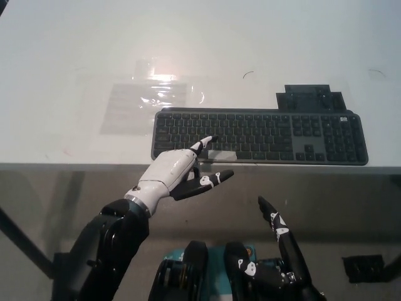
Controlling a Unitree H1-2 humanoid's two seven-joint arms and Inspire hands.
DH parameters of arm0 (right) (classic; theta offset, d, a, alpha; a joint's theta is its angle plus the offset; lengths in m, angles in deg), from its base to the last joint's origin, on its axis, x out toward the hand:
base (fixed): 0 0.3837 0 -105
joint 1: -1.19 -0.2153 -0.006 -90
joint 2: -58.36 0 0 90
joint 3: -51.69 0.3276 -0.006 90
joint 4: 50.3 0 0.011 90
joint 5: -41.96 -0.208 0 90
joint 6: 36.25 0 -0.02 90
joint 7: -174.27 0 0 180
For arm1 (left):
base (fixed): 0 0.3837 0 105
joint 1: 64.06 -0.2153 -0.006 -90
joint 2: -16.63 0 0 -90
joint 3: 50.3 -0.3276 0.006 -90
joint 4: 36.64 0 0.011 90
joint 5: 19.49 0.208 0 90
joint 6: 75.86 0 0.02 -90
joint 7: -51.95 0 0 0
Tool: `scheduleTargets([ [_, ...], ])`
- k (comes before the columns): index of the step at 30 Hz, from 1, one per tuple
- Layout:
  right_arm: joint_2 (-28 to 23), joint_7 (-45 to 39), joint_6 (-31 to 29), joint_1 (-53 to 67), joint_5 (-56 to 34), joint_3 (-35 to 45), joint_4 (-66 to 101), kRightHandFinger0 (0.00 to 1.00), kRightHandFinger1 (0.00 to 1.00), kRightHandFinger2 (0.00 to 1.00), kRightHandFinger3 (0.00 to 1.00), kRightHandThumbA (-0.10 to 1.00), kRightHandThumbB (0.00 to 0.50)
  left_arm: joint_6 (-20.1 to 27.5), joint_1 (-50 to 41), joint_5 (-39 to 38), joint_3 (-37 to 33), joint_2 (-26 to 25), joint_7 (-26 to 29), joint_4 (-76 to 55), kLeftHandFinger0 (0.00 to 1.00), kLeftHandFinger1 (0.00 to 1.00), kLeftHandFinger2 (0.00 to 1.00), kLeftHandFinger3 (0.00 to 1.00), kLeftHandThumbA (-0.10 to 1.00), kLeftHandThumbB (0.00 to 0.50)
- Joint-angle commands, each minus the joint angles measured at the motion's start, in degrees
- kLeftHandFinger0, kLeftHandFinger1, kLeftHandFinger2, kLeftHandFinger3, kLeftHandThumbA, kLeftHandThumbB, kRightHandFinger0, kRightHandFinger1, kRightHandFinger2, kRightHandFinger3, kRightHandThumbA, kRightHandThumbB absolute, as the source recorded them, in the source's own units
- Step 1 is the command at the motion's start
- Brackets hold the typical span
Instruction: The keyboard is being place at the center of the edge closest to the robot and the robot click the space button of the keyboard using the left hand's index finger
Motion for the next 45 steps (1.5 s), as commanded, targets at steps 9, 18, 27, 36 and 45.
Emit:
scheduleTargets([
  [9, 0.1, 1.0, -3.0, -1.7, -0.1, 0.1, 1.3, 1.00, 1.00, 1.00, 1.00, 1.00, 0.349, -0.3, 3.5, 0.2, -0.6, 0.8, 3.5, 5.0, 0.00, 0.15, 0.26, 1.00, 1.00, 0.385],
  [18, 0.0, 1.1, -3.0, -1.7, 0.0, 0.1, 1.4, 1.00, 1.00, 1.00, 1.00, 1.00, 0.358, 0.9, 1.6, 1.6, -3.5, 2.0, 6.5, 12.7, 0.00, 0.16, 0.22, 1.00, 1.00, 0.344],
  [27, 0.1, 1.4, -3.0, -2.3, 0.5, 0.7, 1.1, 1.00, 1.00, 1.00, 1.00, 1.00, 0.380, 3.0, 0.0, 1.9, -7.8, 3.9, 10.4, 22.0, 0.00, 0.09, 0.08, 1.00, 1.00, 0.368],
  [36, -0.1, 1.3, -3.0, -3.0, 0.0, 1.0, 0.8, 1.00, 1.00, 1.00, 1.00, 1.00, 0.371, 5.7, -1.6, 3.2, -12.8, 5.0, 16.0, 31.4, 0.09, 0.07, 0.12, 1.00, 1.00, 0.355],
  [45, 0.1, 0.9, -3.0, -3.1, -0.2, 1.3, 0.4, 1.00, 1.00, 1.00, 1.00, 1.00, 0.387, 6.0, -2.2, 3.1, -16.0, 4.6, 18.0, 31.8, 0.02, 0.03, 0.11, 1.00, 1.00, 0.335],
])
